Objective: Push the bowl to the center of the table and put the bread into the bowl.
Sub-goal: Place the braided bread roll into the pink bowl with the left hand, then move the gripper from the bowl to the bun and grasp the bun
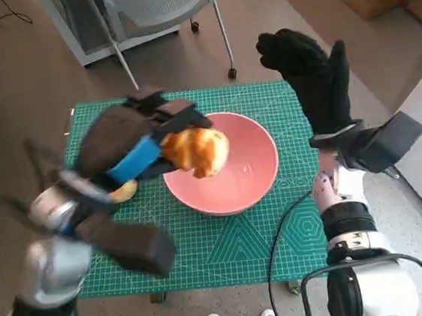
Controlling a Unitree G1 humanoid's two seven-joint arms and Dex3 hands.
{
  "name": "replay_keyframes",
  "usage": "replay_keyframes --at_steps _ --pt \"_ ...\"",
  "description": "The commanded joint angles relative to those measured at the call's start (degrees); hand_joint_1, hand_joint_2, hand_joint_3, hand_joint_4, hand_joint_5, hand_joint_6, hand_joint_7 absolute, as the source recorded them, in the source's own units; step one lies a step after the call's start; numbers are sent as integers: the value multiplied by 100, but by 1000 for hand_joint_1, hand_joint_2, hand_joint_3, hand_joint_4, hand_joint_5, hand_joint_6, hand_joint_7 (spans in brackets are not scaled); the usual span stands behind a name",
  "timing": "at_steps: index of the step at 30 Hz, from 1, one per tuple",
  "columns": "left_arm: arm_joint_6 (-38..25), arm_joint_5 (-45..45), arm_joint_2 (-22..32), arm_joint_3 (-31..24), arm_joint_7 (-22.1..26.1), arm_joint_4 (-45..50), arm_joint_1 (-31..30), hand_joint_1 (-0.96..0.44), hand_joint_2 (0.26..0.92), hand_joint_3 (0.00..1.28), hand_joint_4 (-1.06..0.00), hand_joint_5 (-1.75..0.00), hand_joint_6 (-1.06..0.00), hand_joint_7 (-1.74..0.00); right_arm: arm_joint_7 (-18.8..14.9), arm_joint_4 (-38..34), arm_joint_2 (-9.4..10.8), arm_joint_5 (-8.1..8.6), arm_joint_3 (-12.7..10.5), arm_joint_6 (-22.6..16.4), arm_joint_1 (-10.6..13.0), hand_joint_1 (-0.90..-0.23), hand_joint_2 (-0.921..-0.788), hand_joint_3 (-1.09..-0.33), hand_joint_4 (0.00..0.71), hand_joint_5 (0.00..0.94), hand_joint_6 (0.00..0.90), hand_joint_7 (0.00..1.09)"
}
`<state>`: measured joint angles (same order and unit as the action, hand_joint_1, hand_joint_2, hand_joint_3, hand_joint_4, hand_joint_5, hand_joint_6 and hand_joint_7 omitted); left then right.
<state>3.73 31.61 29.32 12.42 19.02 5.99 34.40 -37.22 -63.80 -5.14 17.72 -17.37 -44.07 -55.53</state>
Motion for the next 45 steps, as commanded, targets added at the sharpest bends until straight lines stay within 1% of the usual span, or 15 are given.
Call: replay_keyframes --at_steps 1,4,9,10,13,14,15,16,17,18,20,25,31,36,45 --pt "325 20 -154 203 -125 -737 350 1 917 9 -757 -1017 -709 -1146 -34 1 -100 -6 -14 12 200 -574 -921 -613 413 2 539 2" --pt "498 -4 -293 312 -197 -1287 500 1 919 19 -737 -1054 -694 -1149 -6 44 -139 -8 -14 6 240 -577 -921 -612 409 0 534 1" --pt "668 -105 -394 343 -186 -1774 601 1 918 28 -734 -1144 -686 -1071 43 116 -157 -20 -1 -26 302 -581 -921 -611 408 1 524 0" --pt "624 -163 -417 342 -97 -1843 601 1 919 43 -718 -1186 -668 -1065 52 132 -163 -19 -3 -30 317 -581 -921 -611 408 1 524 0" --pt "500 -291 -444 335 138 -1923 586 1 920 161 -592 -1279 -514 -1258 77 175 -172 -24 -1 -43 352 -580 -921 -610 408 1 524 1" --pt "448 -330 -446 334 226 -1923 578 -5 904 159 -524 -1113 -452 -1146 87 188 -174 -28 1 -49 362 -581 -921 -610 407 0 524 1" --pt "340 -392 -438 326 375 -1874 551 -9 893 134 -474 -779 -423 -867 105 202 -178 -36 4 -61 373 -582 -921 -610 405 0 524 1" --pt "266 -434 -432 320 477 -1837 532 -19 882 98 -405 -506 -389 -618 118 212 -181 -43 7 -68 381 -586 -921 -610 403 0 524 1" --pt "155 -479 -415 307 597 -1753 502 -22 880 82 -382 -406 -382 -519 141 221 -182 -54 12 -80 387 -587 -921 -610 402 0 524 1" --pt "26 -540 -395 285 734 -1663 471 -31 873 55 -331 -260 -368 -357 174 228 -181 -70 19 -95 393 -588 -921 -610 400 0 524 1" --pt "-131 -602 -377 258 886 -1543 435 -73 845 23 -224 -106 -328 -172 212 245 -180 -85 31 -109 405 -582 -921 -614 398 0 523 1" --pt "-162 -600 -245 230 1007 -1229 304 -160 812 5 -101 -18 -273 -44 305 202 -176 -118 62 -116 379 -576 -921 -621 392 0 522 1" --pt "338 -366 -10 235 713 -1076 186 -268 800 2 -29 -1 -217 -5 355 156 -142 -116 98 -97 349 -580 -921 -622 391 1 522 1" --pt "494 -369 205 46 576 -716 -27 -371 794 0 -22 -7 -209 -9 296 116 -81 -63 110 -28 306 -586 -921 -620 395 3 523 1" --pt "276 -862 556 -671 799 323 -612 -383 781 0 -39 -10 -223 -15 137 114 1 21 120 9 292 -577 -921 -619 402 5 528 3"
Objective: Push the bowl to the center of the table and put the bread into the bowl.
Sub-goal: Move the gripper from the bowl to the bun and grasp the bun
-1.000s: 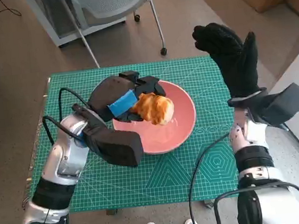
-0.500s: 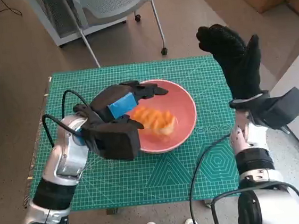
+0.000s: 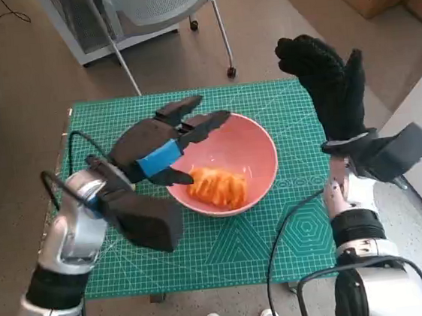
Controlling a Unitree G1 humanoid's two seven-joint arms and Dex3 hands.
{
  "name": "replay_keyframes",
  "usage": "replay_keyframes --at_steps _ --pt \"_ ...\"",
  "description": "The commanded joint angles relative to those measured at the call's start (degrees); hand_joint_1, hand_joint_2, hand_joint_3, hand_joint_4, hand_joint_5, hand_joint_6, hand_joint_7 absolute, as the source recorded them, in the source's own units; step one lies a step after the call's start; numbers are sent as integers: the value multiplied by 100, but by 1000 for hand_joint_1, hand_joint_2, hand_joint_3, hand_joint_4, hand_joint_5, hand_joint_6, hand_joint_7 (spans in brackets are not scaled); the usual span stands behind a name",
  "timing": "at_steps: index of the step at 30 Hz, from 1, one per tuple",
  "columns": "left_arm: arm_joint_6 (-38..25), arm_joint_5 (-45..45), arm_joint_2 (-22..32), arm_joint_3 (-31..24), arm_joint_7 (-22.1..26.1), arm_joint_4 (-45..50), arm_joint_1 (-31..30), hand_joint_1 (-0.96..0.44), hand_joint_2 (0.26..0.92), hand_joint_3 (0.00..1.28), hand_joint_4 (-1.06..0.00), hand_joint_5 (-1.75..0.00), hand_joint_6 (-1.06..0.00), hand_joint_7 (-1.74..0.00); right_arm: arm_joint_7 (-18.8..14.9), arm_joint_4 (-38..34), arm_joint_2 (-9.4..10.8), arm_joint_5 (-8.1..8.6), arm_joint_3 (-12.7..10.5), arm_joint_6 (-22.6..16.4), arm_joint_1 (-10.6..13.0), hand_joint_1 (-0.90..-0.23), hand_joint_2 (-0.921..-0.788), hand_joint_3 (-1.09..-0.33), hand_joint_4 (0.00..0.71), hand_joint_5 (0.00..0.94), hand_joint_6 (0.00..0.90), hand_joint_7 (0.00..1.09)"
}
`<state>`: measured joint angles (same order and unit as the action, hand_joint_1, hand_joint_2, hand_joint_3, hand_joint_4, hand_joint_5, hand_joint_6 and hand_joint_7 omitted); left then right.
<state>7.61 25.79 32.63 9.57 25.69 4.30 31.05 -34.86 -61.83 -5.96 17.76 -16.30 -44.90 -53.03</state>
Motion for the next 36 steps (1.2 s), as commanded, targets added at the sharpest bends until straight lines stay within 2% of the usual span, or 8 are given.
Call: replay_keyframes --at_steps 1,6,11,19,26,36 --pt "-176 -342 302 -532 177 683 -385 -378 780 0 -40 -10 -225 -16 -121 -86 88 24 14 91 41 -575 -921 -619 402 4 528 3" --pt "-483 -649 526 -1066 378 1323 -776 -274 756 1 -42 -6 -249 -24 -186 -81 104 47 1 107 47 -569 -921 -622 401 3 531 4" --pt "-710 -954 823 -1832 531 1820 -1364 -133 730 1 -50 -6 -262 -27 -246 -104 96 78 -29 154 39 -566 -921 -623 402 3 532 4" --pt "-746 -967 1114 -2542 504 1900 -2200 -109 714 0 -41 -1 -265 -28 -304 -133 104 109 -90 233 1 -575 -921 -623 403 2 533 4" --pt "-1118 -816 1184 -2529 509 1762 -2514 -99 716 3 -41 0 -263 -25 -256 -202 122 72 -102 241 -67 -572 -921 -624 413 6 541 8" --pt "-1646 -588 1135 -1920 502 1102 -2254 -106 735 9 -32 -1 -244 -11 -259 -272 144 21 -72 219 -163 -564 -921 -630 418 5 545 8"
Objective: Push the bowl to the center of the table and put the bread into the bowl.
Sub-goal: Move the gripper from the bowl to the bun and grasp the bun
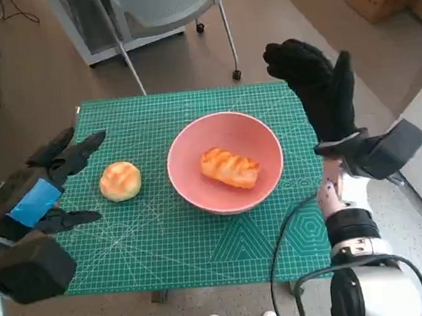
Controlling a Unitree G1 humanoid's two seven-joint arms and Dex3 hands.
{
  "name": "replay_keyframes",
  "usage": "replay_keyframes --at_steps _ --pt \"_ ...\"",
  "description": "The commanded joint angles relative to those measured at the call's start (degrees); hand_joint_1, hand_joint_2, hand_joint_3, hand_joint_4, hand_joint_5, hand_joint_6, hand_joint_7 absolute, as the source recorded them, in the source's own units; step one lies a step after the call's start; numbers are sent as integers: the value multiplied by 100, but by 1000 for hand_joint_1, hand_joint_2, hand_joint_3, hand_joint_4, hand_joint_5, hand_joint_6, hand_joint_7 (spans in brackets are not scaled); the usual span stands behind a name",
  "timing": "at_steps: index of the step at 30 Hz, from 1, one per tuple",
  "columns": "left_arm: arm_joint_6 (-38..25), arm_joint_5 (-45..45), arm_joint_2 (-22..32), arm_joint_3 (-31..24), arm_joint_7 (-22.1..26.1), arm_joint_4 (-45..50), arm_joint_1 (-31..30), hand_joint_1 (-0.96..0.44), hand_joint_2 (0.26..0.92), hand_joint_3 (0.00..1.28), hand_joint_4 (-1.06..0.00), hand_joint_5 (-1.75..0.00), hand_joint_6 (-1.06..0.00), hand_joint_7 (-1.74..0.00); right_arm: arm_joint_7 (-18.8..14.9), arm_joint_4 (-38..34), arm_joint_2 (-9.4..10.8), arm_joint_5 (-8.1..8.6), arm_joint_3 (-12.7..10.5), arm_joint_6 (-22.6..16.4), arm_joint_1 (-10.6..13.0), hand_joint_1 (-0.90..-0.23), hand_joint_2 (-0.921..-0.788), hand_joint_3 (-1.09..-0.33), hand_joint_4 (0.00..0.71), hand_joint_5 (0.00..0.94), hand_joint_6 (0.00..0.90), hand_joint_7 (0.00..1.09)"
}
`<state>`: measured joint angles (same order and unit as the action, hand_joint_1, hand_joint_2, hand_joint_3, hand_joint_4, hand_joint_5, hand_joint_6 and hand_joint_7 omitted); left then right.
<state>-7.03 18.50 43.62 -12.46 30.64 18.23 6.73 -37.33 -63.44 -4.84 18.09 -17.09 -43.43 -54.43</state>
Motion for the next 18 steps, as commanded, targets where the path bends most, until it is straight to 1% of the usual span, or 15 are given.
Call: replay_keyframes --at_steps 1,4,9,13,18 --pt "-222 171 20 378 -5 -424 254 -103 738 10 -32 -1 -242 -9 -34 -111 32 -4 2 77 -30 -562 -921 -630 418 5 545 8" --pt "-299 262 -16 610 -45 -749 449 -96 743 11 -31 -1 -238 -6 -69 -112 25 5 -4 77 -40 -556 -921 -631 418 4 545 7" --pt "-410 514 -120 1131 -128 -1474 939 -104 749 11 -30 0 -236 -4 -125 -102 9 10 -8 56 -37 -551 -921 -632 420 4 545 6" --pt "-340 703 -251 1515 -253 -2182 1390 -106 754 11 -27 0 -236 -3 -158 -74 -8 6 -8 24 -12 -556 -921 -632 421 4 545 6" --pt "-195 900 -394 1898 -464 -2940 1887 -116 757 10 -30 -2 -239 -4 -225 -63 -63 46 -44 57 13 -565 -921 -630 421 3 545 5"
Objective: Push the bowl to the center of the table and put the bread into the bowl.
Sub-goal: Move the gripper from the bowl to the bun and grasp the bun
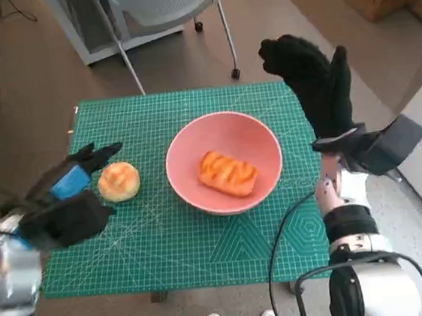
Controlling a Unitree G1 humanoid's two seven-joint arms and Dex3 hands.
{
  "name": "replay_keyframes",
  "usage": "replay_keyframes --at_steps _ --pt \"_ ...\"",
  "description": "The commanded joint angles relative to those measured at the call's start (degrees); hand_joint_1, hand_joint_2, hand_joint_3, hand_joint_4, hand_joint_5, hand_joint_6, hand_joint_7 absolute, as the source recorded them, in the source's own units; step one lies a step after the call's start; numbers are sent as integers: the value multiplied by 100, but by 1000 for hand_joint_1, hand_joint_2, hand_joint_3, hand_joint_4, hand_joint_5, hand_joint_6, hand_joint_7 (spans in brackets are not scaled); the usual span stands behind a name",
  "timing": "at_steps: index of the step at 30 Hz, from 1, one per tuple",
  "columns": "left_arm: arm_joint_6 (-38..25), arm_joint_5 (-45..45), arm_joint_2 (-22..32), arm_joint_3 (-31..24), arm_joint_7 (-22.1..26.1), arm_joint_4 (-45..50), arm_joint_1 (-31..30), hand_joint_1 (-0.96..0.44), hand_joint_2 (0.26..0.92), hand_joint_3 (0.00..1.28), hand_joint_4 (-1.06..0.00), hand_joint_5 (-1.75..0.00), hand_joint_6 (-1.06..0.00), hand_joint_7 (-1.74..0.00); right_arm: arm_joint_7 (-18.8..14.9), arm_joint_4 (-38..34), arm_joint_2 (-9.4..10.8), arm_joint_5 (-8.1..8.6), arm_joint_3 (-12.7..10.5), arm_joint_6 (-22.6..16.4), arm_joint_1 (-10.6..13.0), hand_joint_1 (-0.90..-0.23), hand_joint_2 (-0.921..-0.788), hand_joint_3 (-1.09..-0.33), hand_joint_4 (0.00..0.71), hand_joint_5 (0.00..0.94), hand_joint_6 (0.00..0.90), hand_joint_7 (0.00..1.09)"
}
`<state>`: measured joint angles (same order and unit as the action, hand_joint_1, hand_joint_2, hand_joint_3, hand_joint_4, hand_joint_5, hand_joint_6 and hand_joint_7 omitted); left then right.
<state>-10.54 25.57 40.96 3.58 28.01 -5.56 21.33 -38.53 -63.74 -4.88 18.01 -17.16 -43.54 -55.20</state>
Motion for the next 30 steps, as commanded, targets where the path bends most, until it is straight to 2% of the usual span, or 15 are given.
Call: replay_keyframes --at_steps 1,15,18,24,30 --pt "199 225 -157 354 -253 -697 510 -118 758 9 -36 -5 -244 -6 -124 -35 -72 65 -48 76 94 -567 -921 -629 421 3 546 6" --pt "1011 875 -429 1155 -1233 -2482 1343 -156 769 8 -157 -27 -337 -33 -101 50 -256 52 -101 80 192 -564 -921 -617 415 0 545 3" --pt "967 1008 -471 1293 -1266 -2704 1449 -143 779 9 -185 -22 -362 -33 -54 59 -283 30 -104 61 213 -565 -921 -616 415 1 541 2" --pt "768 1202 -541 1504 -1193 -3043 1631 -17 826 24 -282 -32 -446 -46 56 79 -310 -19 -85 9 246 -562 -921 -617 418 2 537 0" --pt "517 1360 -485 1684 -1045 -3077 1656 89 882 38 -437 -49 -590 -73 165 101 -296 -68 -57 -43 272 -558 -921 -624 418 1 536 0"
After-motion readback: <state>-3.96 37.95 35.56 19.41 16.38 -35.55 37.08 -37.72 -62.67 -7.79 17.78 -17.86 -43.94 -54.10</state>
